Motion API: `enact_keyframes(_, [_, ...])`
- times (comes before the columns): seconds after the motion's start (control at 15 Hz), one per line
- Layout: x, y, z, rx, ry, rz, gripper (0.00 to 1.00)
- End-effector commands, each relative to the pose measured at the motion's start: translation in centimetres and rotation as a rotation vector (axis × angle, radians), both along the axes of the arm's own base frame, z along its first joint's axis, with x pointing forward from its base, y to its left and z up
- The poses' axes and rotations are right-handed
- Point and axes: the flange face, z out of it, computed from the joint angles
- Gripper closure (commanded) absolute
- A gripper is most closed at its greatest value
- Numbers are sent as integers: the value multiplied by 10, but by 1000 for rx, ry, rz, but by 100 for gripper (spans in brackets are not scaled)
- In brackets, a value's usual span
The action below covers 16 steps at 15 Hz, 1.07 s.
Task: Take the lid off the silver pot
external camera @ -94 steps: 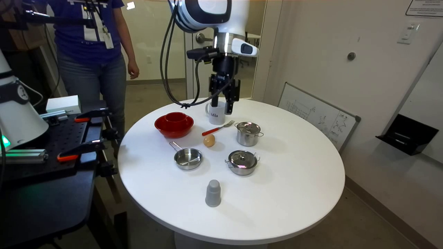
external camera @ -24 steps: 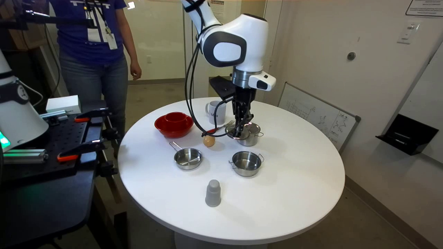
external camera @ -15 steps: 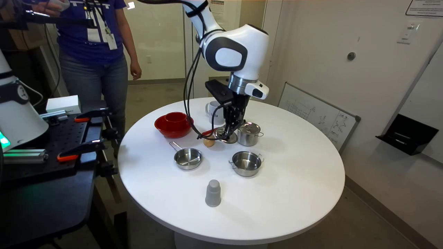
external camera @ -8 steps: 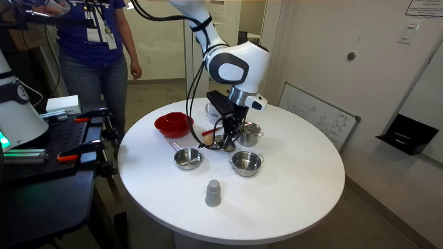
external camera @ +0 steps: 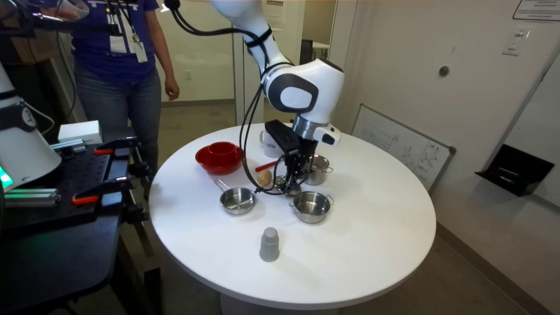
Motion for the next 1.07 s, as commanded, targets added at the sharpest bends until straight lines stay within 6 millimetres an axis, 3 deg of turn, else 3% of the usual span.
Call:
enact_keyframes(0.0, [9, 0, -4, -11, 20, 9, 67])
enact_keyframes(0.07, [9, 0, -5, -10, 21, 10, 55])
enact_keyframes(0.33, [10, 0, -6, -8, 27, 7, 28])
enact_keyframes(0.6, [9, -1, 0, -8, 12, 5, 22])
enact_keyframes(0.73, [9, -3, 11, -18, -4, 1, 27])
enact_keyframes(1.0, [6, -9, 44, -66, -37, -27, 27])
